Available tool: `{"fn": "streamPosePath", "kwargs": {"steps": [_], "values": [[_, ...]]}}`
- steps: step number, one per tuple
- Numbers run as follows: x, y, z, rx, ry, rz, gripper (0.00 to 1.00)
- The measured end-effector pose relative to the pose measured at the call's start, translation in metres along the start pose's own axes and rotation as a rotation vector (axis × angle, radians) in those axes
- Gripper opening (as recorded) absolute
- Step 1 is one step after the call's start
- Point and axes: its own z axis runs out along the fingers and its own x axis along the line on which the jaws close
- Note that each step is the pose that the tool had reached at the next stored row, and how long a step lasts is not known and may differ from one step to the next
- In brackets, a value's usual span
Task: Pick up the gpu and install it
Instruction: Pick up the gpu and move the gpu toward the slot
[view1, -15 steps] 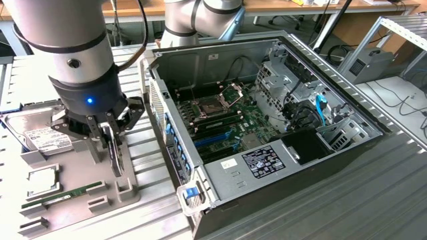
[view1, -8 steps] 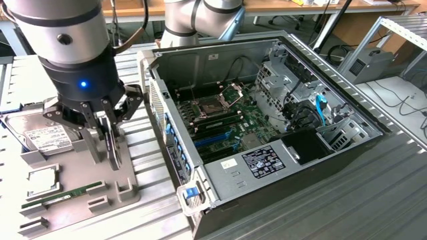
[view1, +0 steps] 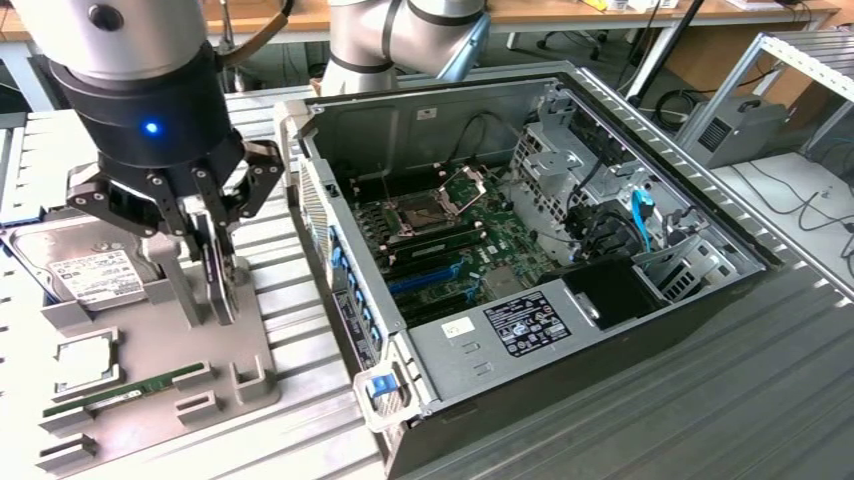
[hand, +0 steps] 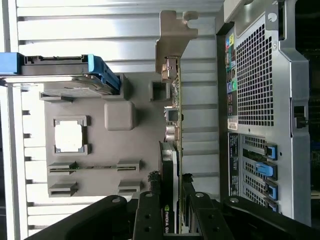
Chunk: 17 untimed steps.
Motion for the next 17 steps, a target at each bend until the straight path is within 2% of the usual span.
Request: {"fn": "streamPosePath", "kwargs": {"steps": [4,17], "values": [[0.0,0.0005,-0.0112,0.0,-0.0003,0.0,0.27],[-0.001,0.0027,-0.0572,0.0,-0.0013,0.0,0.27]]}}
